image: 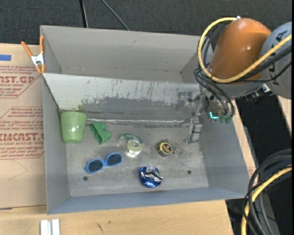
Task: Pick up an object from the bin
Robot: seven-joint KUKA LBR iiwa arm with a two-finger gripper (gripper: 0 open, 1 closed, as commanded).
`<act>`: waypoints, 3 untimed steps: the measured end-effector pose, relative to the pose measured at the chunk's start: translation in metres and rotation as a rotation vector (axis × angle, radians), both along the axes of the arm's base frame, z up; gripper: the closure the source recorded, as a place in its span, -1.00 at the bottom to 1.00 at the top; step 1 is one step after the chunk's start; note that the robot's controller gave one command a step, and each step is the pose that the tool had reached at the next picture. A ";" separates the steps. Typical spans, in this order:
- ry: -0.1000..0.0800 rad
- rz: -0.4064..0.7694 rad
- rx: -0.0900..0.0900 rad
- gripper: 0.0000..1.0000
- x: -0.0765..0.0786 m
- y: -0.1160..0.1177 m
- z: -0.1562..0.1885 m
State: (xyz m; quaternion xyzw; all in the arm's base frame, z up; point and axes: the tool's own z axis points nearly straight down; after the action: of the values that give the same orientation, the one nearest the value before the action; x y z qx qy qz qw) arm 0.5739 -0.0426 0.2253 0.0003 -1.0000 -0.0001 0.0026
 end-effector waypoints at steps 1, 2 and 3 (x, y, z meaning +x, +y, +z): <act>0.001 0.144 0.001 -1.00 -0.022 -0.013 -0.117; -0.004 0.069 0.002 -1.00 -0.022 -0.008 -0.158; -0.006 0.070 0.000 1.00 -0.021 -0.009 -0.156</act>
Offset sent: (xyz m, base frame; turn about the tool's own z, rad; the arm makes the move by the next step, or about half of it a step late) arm -0.0203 -0.0134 -0.1126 -0.1436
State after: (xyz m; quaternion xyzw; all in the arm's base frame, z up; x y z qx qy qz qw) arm 0.5525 -0.0515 0.0697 0.0355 -0.9994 -0.0001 -0.0003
